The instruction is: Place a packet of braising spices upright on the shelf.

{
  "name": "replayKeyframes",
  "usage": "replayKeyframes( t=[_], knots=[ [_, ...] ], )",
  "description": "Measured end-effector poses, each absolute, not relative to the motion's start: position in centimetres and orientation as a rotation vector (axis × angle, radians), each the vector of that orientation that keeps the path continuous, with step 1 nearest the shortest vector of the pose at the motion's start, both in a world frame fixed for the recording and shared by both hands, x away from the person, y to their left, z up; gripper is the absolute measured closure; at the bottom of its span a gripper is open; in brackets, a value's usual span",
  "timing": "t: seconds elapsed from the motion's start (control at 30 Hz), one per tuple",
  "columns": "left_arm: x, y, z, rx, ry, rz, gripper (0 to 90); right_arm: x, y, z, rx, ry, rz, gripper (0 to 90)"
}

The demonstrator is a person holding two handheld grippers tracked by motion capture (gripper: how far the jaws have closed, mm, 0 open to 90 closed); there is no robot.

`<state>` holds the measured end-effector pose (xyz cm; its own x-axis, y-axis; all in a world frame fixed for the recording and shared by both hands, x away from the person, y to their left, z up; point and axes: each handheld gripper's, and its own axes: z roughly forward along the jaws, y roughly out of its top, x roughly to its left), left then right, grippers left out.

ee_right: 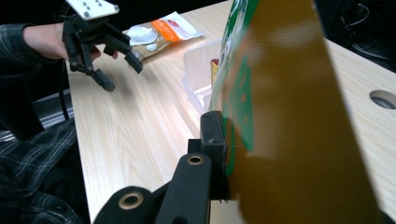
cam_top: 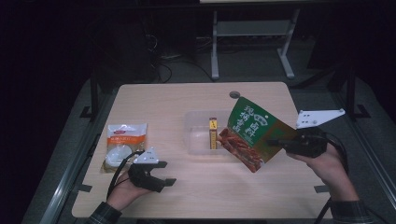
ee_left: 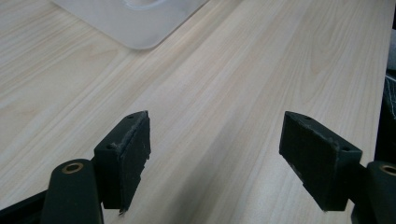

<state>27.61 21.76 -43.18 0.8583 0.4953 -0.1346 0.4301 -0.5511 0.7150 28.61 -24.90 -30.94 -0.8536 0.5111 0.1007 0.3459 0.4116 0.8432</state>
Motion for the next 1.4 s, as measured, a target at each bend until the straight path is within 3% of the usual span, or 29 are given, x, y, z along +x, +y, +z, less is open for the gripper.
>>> replayKeyframes(
  t=[0.43, 1.4],
  knots=[
    [27.7, 21.4, -43.4, 2.239, 0.66, 0.094, 23.3, 29.2, -25.4, -30.6, 0.777, 2.462, 1.414, 90.0],
    [28.0, 20.9, -43.8, 2.231, 0.63, 0.094, 23.0, 36.7, -22.5, -30.6, 0.83, 2.387, 1.348, 90.0]
  ],
)
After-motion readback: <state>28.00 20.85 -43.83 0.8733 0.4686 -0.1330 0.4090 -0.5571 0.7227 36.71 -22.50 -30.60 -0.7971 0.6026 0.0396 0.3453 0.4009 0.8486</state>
